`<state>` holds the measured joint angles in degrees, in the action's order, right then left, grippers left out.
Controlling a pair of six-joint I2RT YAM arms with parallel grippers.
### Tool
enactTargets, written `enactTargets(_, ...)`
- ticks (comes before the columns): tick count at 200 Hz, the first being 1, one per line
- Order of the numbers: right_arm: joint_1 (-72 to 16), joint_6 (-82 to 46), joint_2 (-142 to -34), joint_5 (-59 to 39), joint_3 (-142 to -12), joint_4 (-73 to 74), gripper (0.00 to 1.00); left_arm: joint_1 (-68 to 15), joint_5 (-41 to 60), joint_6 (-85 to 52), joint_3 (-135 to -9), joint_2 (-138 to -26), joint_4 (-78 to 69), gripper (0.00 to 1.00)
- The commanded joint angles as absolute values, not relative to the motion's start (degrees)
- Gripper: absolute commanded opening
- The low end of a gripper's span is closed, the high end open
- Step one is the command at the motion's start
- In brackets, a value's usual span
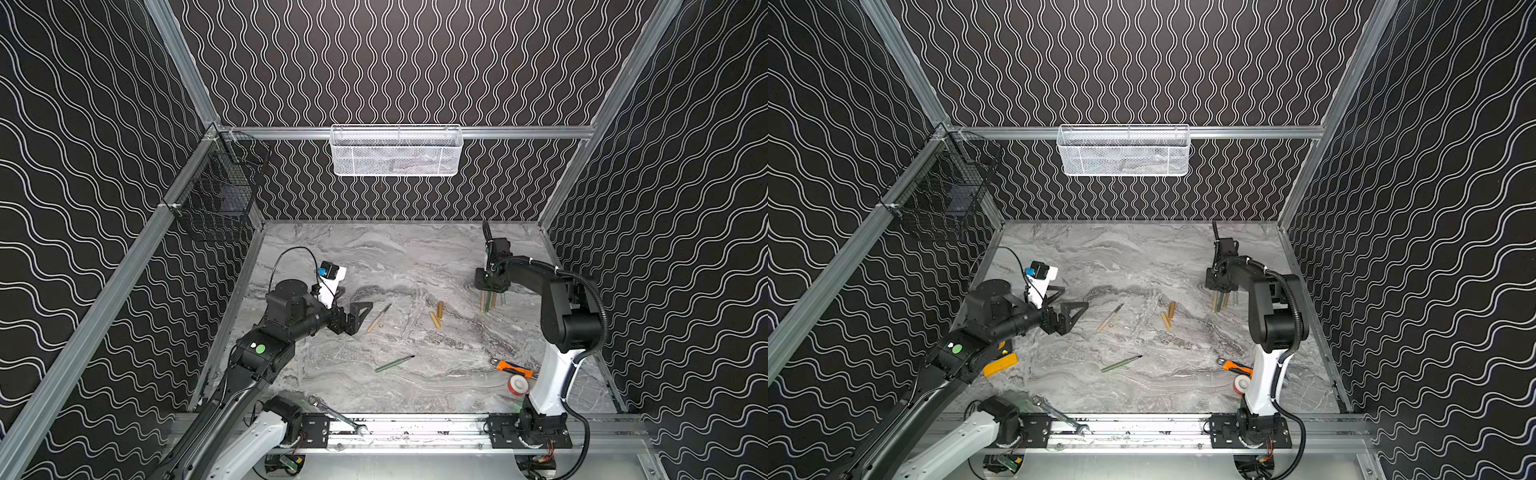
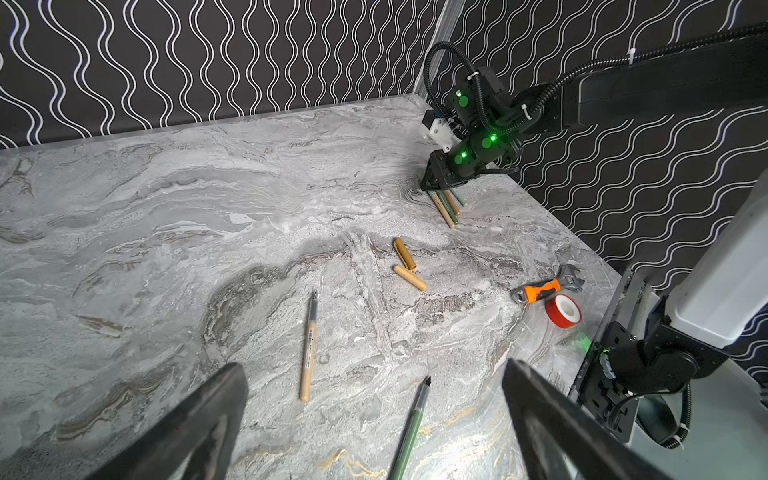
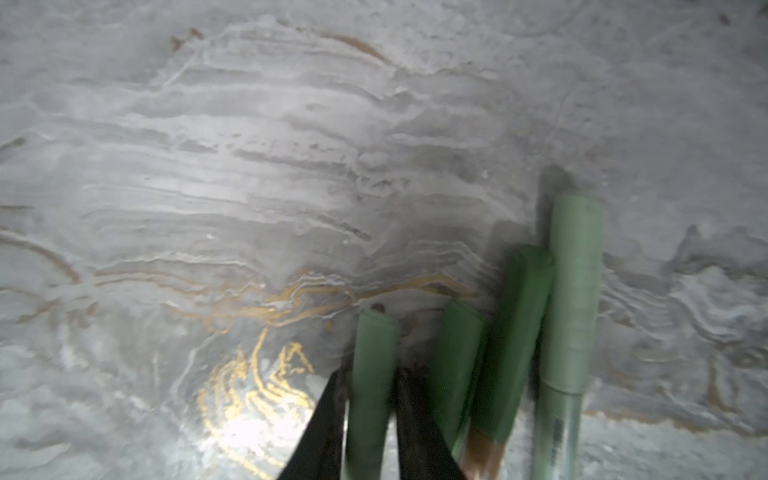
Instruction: Insert the pens into the pen caps
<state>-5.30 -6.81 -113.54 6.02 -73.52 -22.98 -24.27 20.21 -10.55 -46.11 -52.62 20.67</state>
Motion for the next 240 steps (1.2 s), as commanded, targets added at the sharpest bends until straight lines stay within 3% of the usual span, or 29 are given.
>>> enactTargets(1, -5.3, -6.6, -113.1, 8.4, -73.1, -29.9, 0.33, -24.2, 20.1, -10.0, -46.2, -52.4, 20.0, 0.99)
enactTargets(58, -8.1, -6.2, -105.8, 6.9, -71.7, -29.4, 0.48, -24.2, 17.7, -8.9, -47.1, -55.0, 22.9, 0.99)
enactTargets(157, -20.7, -8.2, -85.3, -10.5, -55.4, -20.8, 0.63, -24.6, 14.8, -0.2, -51.4, -65.8, 32.8, 0.99)
enactTargets(186, -22.9, -10.4, -81.7, -14.7, -51.4, -17.8, 0.80, -25.5, 14.8, -1.0, -52.4, -70.3, 33.2, 0.99)
enactTargets(200, -24.1, -11.5, -81.0, -15.2, -49.8, -16.5, 0.86, -26.0, 14.0, -2.1, -52.6, -72.7, 33.2, 0.97)
enactTargets(240, -26.8, -14.2, -79.5, -15.1, -45.0, -11.9, 0.87, -28.5, 10.2, -5.7, -54.0, -81.7, 31.7, 0.85)
